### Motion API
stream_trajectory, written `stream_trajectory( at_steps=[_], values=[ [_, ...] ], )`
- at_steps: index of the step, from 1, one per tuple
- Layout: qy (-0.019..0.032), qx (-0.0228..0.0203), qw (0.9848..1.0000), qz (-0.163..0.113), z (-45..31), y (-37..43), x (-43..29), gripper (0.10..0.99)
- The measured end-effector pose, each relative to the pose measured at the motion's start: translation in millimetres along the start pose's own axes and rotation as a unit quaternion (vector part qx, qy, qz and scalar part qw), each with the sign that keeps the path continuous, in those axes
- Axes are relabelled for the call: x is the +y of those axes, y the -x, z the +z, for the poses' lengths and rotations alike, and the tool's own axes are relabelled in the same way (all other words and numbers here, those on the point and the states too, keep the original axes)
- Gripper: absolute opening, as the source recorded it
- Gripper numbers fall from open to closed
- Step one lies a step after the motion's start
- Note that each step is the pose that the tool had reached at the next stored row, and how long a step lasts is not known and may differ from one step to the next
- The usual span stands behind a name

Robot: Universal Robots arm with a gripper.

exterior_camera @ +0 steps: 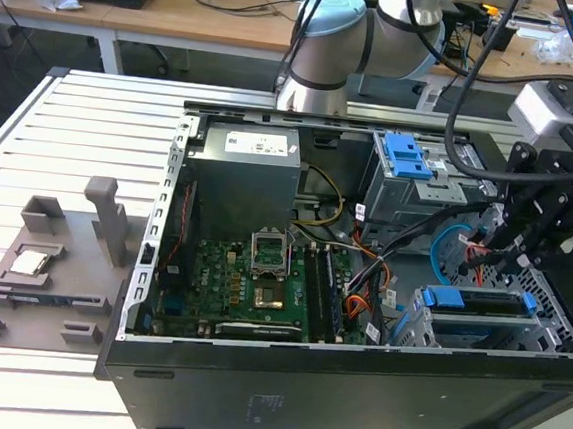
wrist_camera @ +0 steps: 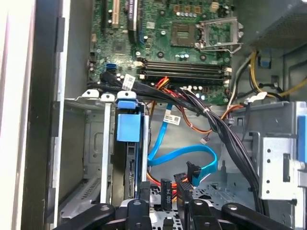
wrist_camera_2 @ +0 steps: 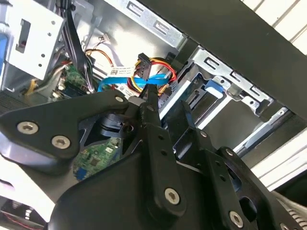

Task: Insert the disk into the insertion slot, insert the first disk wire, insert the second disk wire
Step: 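Insert the first disk wire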

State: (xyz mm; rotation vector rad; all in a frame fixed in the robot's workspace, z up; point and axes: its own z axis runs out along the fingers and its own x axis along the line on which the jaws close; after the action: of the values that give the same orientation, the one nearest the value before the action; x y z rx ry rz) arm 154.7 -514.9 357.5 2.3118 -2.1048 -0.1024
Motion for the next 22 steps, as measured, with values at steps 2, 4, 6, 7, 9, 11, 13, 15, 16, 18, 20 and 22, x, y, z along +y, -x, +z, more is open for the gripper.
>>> stream_trajectory(
  at_steps=[2, 4, 6, 7, 9, 11, 13, 15, 16, 18, 20, 22],
  values=[
    [0.0001, 0.0006, 1.0, -0.002, -0.1, 0.0, 0.0, 0.361],
    [0.0001, 0.0005, 1.0, -0.002, -0.1, 0.0, 0.0, 0.282],
    [0.0001, 0.0005, 1.0, -0.002, -0.1, 0.0, 0.0, 0.165],
    [0.0001, 0.0005, 1.0, -0.002, -0.1, 0.0, 0.0, 0.165],
    [0.0001, 0.0005, 1.0, -0.002, -0.1, 0.0, 0.0, 0.165],
    [0.0001, 0.0005, 1.0, -0.003, -0.1, 0.0, 0.0, 0.165],
    [0.0001, 0.0005, 1.0, -0.003, -0.2, -2.5, 0.2, 0.165],
    [0.0001, 0.0005, 1.0, -0.002, -0.4, -9.9, 0.9, 0.165],
    [0.0001, 0.0005, 1.0, -0.002, -0.5, -14.0, 1.3, 0.165],
    [0.0001, 0.0004, 1.0, -0.002, -0.7, -21.9, 2.1, 0.165],
    [0.0, 0.0003, 1.0, 0.001, -0.3, -26.8, 2.5, 0.165],
    [-0.0006, -0.0005, 0.9999, 0.016, 0.9, -27.0, 2.5, 0.165]
  ],
)
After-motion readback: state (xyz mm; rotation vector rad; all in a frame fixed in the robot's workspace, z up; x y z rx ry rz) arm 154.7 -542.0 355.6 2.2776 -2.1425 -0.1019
